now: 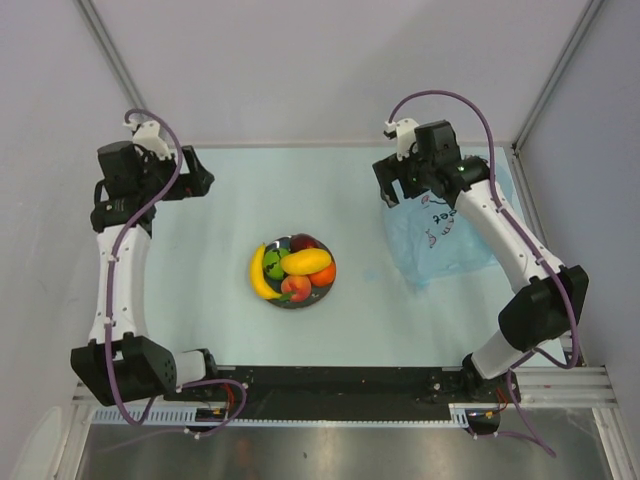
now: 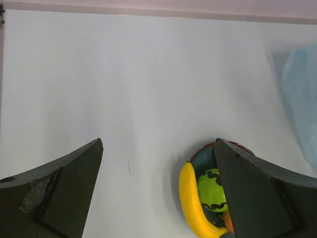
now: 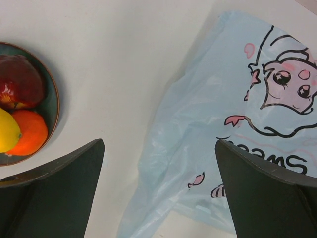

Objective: Take the fake fruits out of the plastic bag
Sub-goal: Reset both arms

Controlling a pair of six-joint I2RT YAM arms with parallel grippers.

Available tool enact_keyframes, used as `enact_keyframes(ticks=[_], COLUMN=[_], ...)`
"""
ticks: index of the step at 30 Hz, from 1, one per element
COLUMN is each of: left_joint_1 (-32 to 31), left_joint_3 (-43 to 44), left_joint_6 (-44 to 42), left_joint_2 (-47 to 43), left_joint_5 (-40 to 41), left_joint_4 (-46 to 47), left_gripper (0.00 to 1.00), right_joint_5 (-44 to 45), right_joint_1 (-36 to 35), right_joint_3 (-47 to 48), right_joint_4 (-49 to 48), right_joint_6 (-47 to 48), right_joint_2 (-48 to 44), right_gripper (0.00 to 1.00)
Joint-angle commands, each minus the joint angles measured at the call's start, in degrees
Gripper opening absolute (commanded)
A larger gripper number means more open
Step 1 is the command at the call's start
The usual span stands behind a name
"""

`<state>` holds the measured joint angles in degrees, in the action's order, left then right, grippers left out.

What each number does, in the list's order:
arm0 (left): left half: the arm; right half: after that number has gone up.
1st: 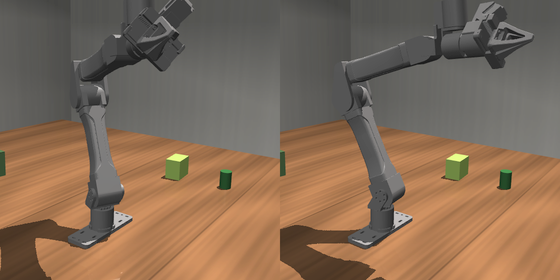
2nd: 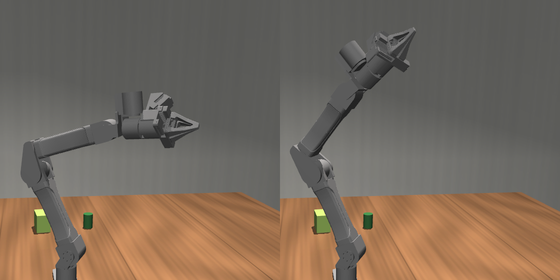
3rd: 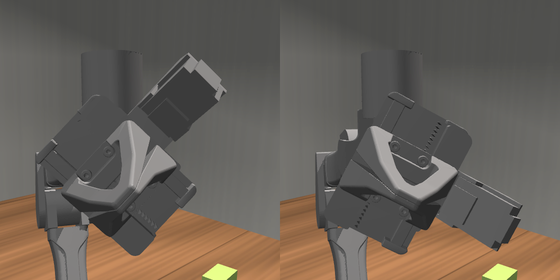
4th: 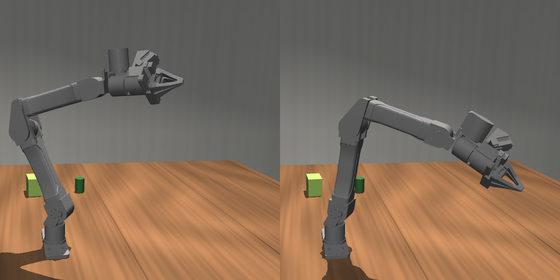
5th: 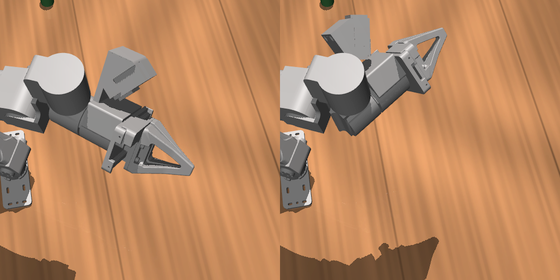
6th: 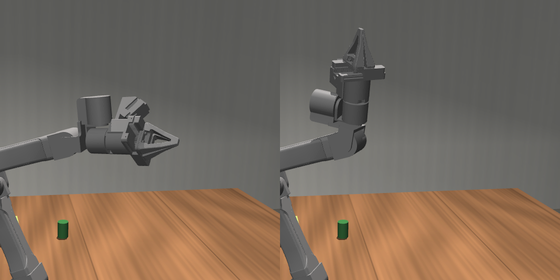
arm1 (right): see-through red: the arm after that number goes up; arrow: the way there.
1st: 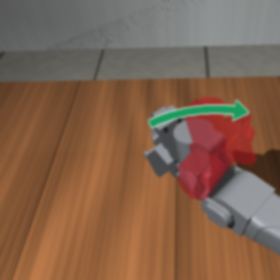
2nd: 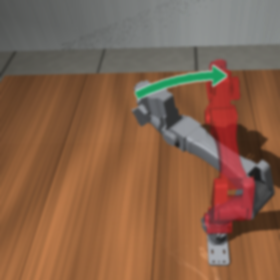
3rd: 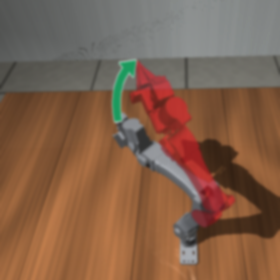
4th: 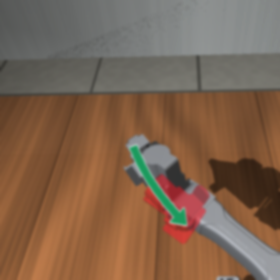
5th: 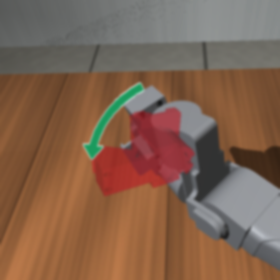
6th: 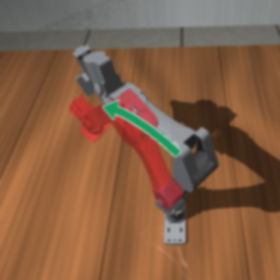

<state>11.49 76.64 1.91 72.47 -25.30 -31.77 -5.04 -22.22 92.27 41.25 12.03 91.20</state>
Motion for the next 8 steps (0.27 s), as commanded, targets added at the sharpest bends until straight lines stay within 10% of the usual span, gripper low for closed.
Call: enact_keyframes(ticks=[1, 8], left_joint_1=[-0.5, -0.6], left_joint_3=[1.8, -3.9], left_joint_6=[2.8, 2.2], left_joint_2=[-2.7, -6.4], left_joint_5=[11.0, 12.2], left_joint_4=[2.9, 3.0], left_gripper=[1.00, 1.00], right_joint_5=[1.1, -2.4], right_joint_1=[0.1, 0.0], right_joint_3=[-0.2, -0.2], right_joint_4=[-2.0, -1.6], right_joint_6=[-1.8, -1.1], right_joint_2=[-1.6, -1.5], right_gripper=[1.00, 1.00])
